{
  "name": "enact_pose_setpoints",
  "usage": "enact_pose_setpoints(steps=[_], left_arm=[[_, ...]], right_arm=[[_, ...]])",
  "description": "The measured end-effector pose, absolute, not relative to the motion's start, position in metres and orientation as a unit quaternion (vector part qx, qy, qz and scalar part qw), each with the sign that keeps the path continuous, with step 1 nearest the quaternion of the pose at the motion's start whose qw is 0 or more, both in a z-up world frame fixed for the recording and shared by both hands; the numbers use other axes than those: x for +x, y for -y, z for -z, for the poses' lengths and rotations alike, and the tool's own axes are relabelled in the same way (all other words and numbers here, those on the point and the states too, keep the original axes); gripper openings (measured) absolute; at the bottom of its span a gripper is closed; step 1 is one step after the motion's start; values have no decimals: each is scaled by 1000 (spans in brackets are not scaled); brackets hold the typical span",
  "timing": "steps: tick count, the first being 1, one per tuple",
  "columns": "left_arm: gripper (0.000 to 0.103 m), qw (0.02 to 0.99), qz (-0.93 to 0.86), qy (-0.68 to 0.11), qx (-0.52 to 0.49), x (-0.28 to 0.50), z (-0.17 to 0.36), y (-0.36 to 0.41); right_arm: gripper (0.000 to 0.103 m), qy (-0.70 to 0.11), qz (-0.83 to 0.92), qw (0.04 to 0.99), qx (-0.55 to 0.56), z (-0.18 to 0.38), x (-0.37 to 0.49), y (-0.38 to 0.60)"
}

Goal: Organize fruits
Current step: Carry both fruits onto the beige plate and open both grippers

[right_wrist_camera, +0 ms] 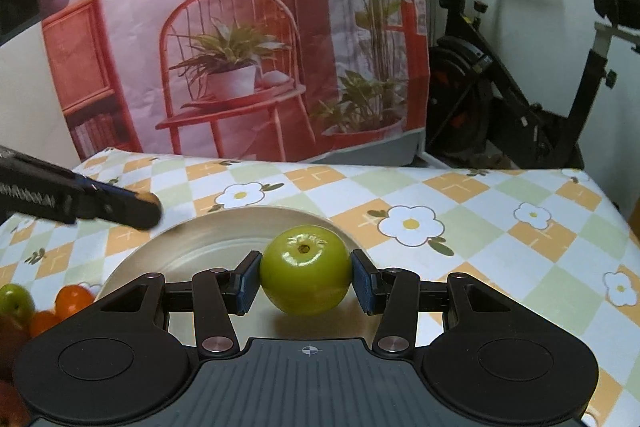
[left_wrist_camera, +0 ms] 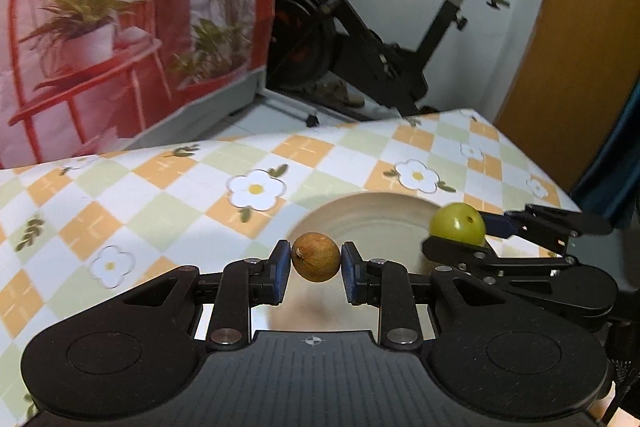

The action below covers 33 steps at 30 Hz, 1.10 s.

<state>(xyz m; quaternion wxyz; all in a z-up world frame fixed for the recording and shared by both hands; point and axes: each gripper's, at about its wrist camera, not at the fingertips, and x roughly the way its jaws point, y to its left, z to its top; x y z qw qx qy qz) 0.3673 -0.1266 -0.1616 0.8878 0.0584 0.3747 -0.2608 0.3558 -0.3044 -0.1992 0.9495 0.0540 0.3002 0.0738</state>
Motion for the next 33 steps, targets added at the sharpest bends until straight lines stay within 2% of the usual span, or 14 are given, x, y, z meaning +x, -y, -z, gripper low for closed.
enact_pose_setpoints(steps=[19,25,26,30,31,33], left_arm=[[29,866,251,-417,114,382,191,150],[30,867,235,-428,100,386,190,148],[31,867,234,-429,101,386,190,149],[61,860,247,-434,103,383,189,156],[63,860,246,-433,107,382,189,159],[66,863,239,-428,120,379,187,163]], right_arm=[[45,-308,-80,946,60,217,358,304],[51,-307,-90,945,63,217,358,305],[52,-307,-92,945,63,217,358,305],[56,-306,-104,944,69,217,357,306],[57,-303,-107,944,73,217,356,307],[64,-283,-118,947,93,213,349,314]])
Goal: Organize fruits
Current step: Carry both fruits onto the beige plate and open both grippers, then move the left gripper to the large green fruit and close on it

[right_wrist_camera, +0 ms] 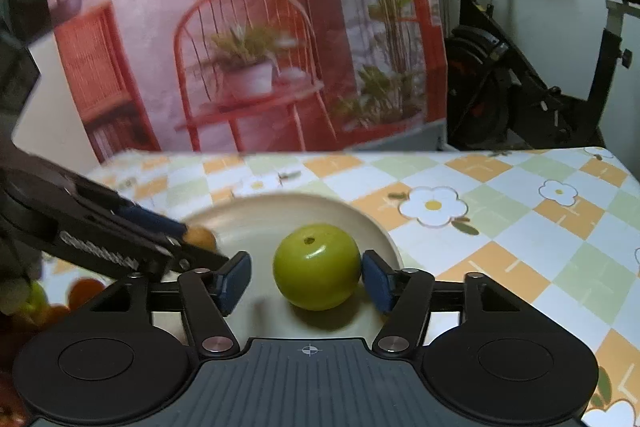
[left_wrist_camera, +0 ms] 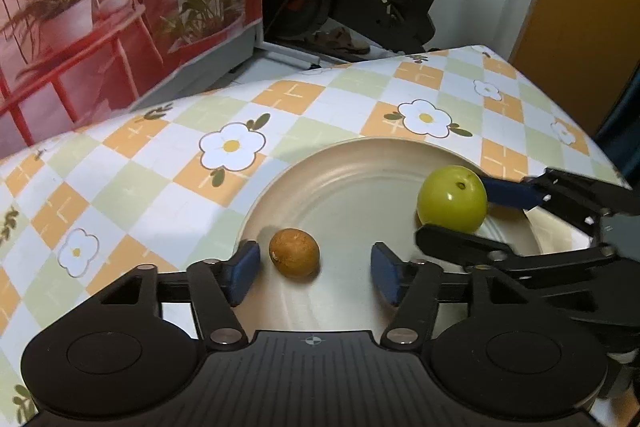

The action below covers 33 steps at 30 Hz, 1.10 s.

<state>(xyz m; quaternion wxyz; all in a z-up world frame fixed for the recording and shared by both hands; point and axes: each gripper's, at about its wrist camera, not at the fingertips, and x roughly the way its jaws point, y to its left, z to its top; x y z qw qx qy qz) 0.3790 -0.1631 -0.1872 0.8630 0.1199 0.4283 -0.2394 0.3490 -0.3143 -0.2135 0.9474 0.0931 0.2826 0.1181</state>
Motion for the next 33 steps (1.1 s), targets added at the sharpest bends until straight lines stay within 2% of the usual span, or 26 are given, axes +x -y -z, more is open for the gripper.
enact_pose_setpoints(steps=[4,9,15,28,33], left_arm=[[67,872,230,-416,118,374,179,160],[68,889,207,-399,89,363,157,142],[75,913,183,-361,56,341,125,109],[75,940,135,-313,-10,304,93,24],[78,950,107,-292,-26,290,92,-1]], right_arm=[[63,-262,-119,947,142,212,339,333],[60,-268,-104,946,147,206,331,336],[60,-261,-82,948,165,188,305,337],[60,-280,-94,949,110,139,272,308],[60,-302,-119,943,74,128,271,283]])
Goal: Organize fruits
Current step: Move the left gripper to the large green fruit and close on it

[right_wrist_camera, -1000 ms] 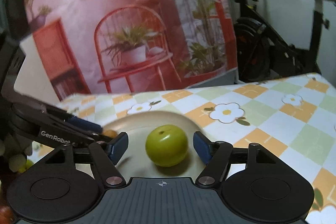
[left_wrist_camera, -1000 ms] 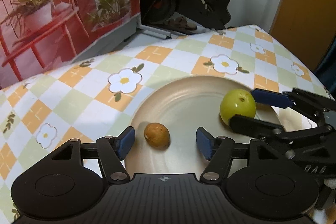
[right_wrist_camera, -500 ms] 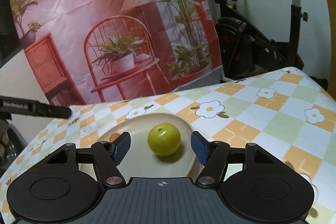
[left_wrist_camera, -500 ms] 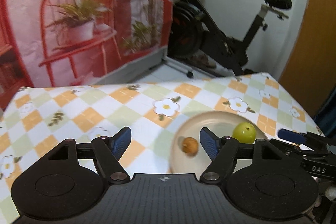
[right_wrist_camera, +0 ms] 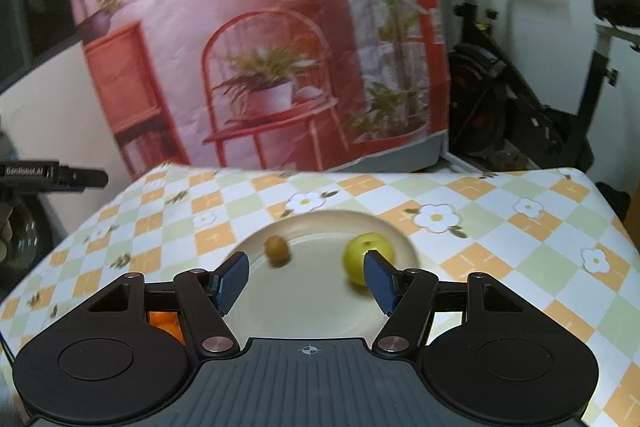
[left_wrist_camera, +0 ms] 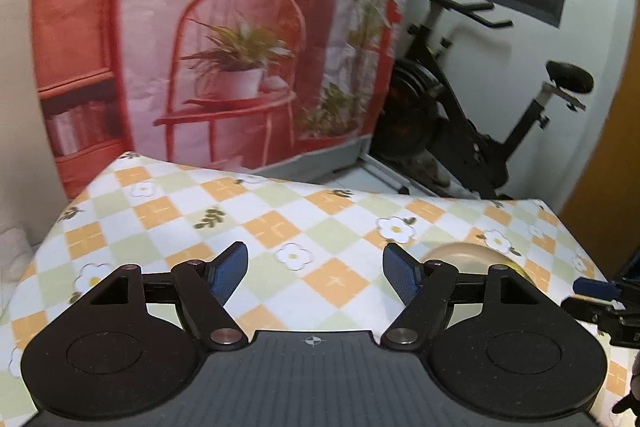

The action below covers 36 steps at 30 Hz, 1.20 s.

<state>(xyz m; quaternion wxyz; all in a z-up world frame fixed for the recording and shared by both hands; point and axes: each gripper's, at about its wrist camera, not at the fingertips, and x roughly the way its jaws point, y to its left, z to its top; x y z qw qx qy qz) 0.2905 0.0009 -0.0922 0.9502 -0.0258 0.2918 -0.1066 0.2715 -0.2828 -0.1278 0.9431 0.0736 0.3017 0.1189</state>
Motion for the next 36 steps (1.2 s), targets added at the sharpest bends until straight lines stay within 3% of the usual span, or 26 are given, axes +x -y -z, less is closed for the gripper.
enact_pose_setpoints(steps=[16,36], left_arm=[[80,945,96,-306,-67,273,106,-33],[80,914,181,-355,69,268,117,9]], right_arm=[[60,-326,-148,933,44,120,269,247],[60,-288,-100,946,113,143,239,261]])
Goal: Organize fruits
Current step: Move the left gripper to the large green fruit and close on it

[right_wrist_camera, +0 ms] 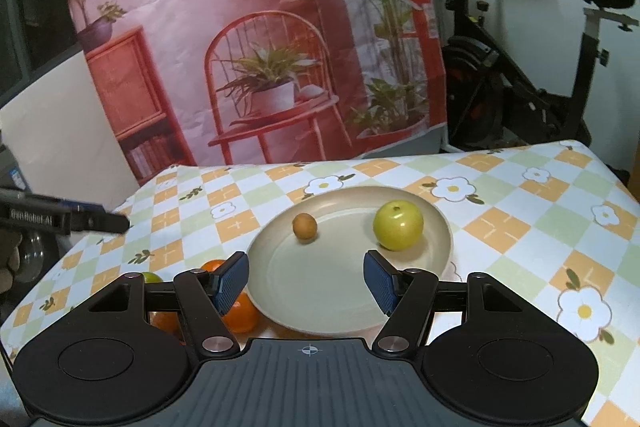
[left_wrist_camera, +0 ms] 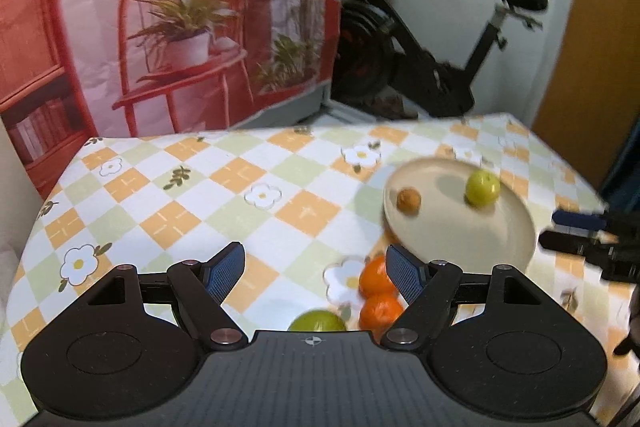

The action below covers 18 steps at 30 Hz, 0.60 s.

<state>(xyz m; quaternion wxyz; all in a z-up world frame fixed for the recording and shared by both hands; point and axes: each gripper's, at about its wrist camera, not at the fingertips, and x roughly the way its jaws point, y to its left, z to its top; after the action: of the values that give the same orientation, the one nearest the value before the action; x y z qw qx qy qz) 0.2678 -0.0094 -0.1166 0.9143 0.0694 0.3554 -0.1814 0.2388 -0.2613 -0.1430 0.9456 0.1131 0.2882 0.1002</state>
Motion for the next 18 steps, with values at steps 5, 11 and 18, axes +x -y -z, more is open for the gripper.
enact_pose_setpoints(steps=[5,11,18], left_arm=[[79,894,194,-393,94,266,129,5],[76,886,204,-407,91,259,132,-5],[70,881,201,-422,71,263,131,-9]], right_arm=[[60,-291,-95,945,114,154,229,260],[60,-300,-113,942,95,157,226,247],[60,-302,-126,941,82,153,230,238]])
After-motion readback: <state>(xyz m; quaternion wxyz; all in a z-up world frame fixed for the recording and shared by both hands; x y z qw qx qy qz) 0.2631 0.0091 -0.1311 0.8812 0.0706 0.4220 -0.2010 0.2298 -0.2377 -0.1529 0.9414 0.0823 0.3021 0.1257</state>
